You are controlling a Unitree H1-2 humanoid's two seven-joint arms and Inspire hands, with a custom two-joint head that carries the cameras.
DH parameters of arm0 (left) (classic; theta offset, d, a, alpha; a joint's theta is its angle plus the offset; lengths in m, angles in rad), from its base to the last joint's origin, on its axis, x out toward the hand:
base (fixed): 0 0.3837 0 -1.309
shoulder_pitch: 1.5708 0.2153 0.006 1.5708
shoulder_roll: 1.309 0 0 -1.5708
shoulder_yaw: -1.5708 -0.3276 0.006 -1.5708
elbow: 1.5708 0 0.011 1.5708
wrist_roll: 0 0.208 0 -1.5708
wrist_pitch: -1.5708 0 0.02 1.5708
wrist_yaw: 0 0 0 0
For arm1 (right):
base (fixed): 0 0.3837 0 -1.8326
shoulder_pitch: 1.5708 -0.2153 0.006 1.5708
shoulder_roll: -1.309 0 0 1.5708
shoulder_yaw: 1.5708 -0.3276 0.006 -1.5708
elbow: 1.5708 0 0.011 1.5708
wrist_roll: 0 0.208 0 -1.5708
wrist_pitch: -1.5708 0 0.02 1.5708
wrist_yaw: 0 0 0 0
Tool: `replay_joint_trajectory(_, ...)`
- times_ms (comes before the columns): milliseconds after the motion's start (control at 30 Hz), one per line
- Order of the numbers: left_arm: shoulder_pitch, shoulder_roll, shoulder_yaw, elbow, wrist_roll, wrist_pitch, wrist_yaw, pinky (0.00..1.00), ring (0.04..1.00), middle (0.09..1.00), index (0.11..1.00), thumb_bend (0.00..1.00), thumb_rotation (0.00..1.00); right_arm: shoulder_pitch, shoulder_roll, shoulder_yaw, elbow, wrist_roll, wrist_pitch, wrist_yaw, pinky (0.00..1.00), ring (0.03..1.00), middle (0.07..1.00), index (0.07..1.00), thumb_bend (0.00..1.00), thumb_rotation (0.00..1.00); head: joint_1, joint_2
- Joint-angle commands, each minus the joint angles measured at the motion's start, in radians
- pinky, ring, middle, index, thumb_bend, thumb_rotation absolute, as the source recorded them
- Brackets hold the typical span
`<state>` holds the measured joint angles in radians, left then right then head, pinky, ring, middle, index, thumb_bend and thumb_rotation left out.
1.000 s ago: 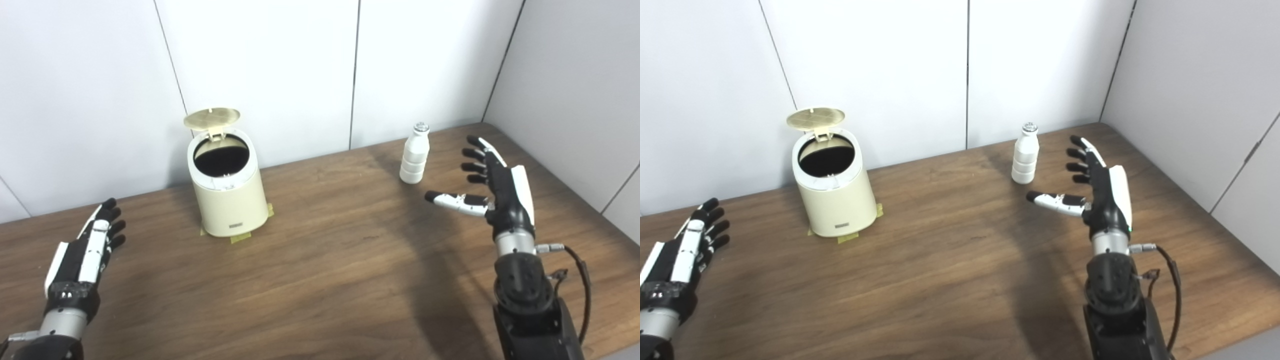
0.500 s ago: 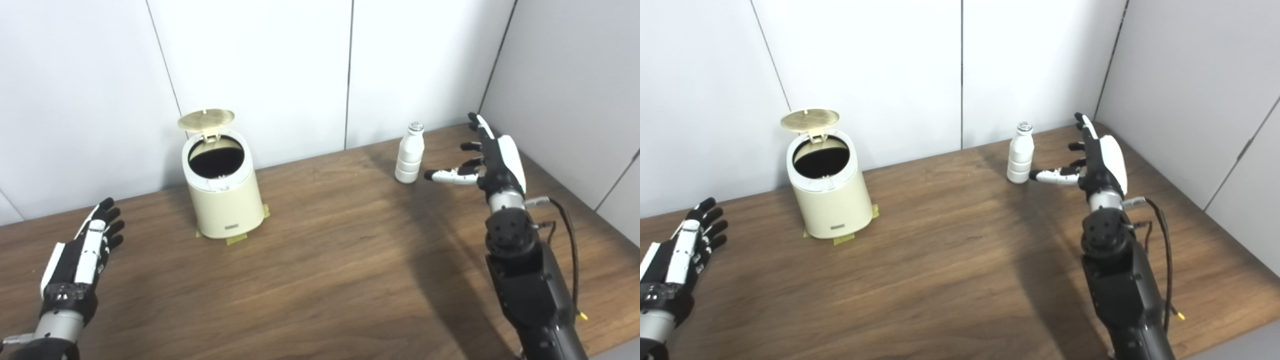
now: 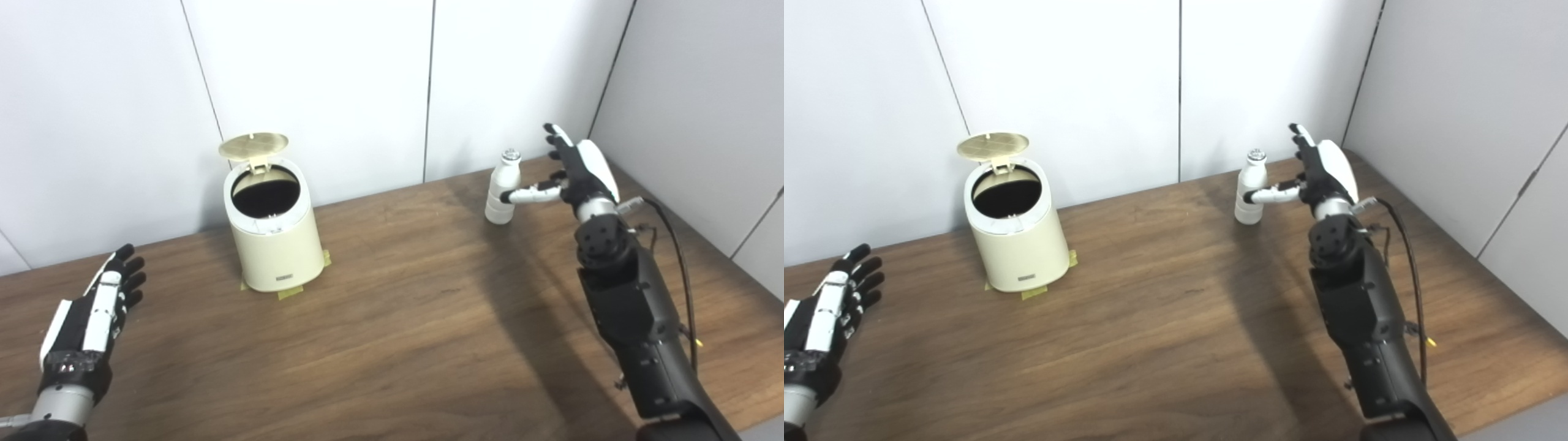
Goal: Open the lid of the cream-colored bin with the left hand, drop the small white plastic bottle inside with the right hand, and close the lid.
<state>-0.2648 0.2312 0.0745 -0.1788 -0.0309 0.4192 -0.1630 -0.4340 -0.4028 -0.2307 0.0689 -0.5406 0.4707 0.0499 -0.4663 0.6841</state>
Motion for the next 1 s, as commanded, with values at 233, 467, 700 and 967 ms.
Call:
replay_joint_trajectory(233, -0.028, 0.023, -0.007, -0.059, 0.003, 0.013, 0.002, 0.94, 0.932, 0.933, 0.987, 0.36, 0.99, -0.103, -0.042, 0.040, 0.077, -0.038, -0.003, -0.030, 0.68, 0.838, 0.887, 0.932, 0.93, 0.17, 0.007, 0.006)
replay_joint_trajectory(467, -0.025, 0.027, -0.010, -0.072, 0.006, 0.028, 0.004, 0.94, 0.929, 0.931, 0.983, 0.34, 1.00, -0.118, -0.022, 0.024, 0.114, -0.057, -0.001, -0.001, 0.70, 0.851, 0.899, 0.933, 0.91, 0.18, 0.007, 0.006)
replay_joint_trajectory(700, -0.024, 0.034, -0.015, -0.084, 0.011, 0.034, 0.001, 0.95, 0.930, 0.934, 0.983, 0.34, 1.00, -0.122, -0.012, 0.029, 0.151, -0.082, -0.001, -0.012, 0.64, 0.819, 0.880, 0.890, 0.90, 0.16, 0.013, 0.013)
replay_joint_trajectory(967, -0.018, 0.034, -0.015, -0.075, 0.003, 0.024, -0.001, 0.96, 0.939, 0.940, 0.984, 0.36, 0.96, -0.113, -0.008, 0.054, 0.162, -0.102, -0.001, -0.017, 0.70, 0.806, 0.853, 0.874, 0.89, 0.13, 0.016, 0.017)
